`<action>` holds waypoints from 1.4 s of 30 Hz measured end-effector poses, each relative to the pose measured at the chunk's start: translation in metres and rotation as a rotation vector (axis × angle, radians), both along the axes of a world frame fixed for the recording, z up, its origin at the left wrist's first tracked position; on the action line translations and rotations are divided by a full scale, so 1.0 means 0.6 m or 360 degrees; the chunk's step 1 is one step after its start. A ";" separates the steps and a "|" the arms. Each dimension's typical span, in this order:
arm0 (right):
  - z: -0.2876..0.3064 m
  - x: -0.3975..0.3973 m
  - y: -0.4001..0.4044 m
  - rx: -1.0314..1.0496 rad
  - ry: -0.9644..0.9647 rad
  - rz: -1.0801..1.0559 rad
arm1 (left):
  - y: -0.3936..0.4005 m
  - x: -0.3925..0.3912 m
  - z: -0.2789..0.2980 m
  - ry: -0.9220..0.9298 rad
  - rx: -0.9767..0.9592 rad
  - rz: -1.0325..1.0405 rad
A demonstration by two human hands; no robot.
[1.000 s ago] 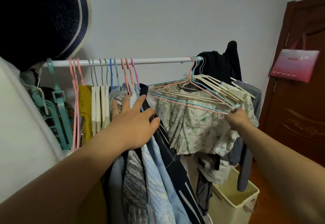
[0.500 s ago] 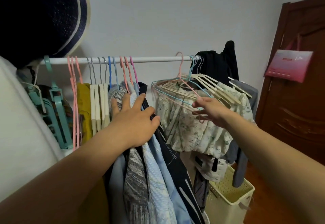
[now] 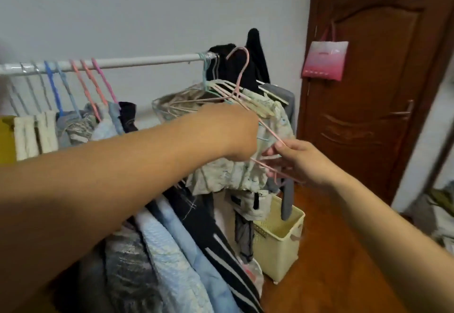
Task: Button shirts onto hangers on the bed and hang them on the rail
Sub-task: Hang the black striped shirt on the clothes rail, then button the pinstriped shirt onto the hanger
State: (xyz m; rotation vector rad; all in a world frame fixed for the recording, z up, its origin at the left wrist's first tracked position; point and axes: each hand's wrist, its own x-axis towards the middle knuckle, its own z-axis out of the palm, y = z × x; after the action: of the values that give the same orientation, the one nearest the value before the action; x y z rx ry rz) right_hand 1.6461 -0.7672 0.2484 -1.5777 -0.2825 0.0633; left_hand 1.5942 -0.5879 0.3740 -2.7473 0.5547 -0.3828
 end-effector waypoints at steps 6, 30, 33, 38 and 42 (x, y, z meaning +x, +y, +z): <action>-0.160 -0.276 -0.241 0.0228 0.0248 -0.0588 | -0.328 -0.009 -0.126 0.0152 -0.0641 -0.0885; -0.683 -1.866 0.195 0.2027 0.0791 -0.4288 | -0.481 -1.288 -0.770 0.2207 0.0895 -0.2085; -0.706 -1.924 0.223 0.2489 0.1223 -0.4258 | -0.480 -1.348 -0.787 0.2150 0.1075 -0.2137; -0.705 -1.911 0.293 0.2213 0.2426 -0.3663 | -0.471 -1.440 -0.823 0.2066 0.1435 -0.2204; -0.662 -1.871 0.379 0.2354 0.2062 -0.3856 | -0.446 -1.539 -0.851 0.2048 0.1675 -0.2354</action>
State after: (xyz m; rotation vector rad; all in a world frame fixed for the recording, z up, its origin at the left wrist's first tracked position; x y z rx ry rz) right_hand 0.5233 -0.5396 -0.1489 0.5915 2.0653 -0.7680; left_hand 0.6711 -0.8556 -0.1366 -0.8303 2.1148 1.1382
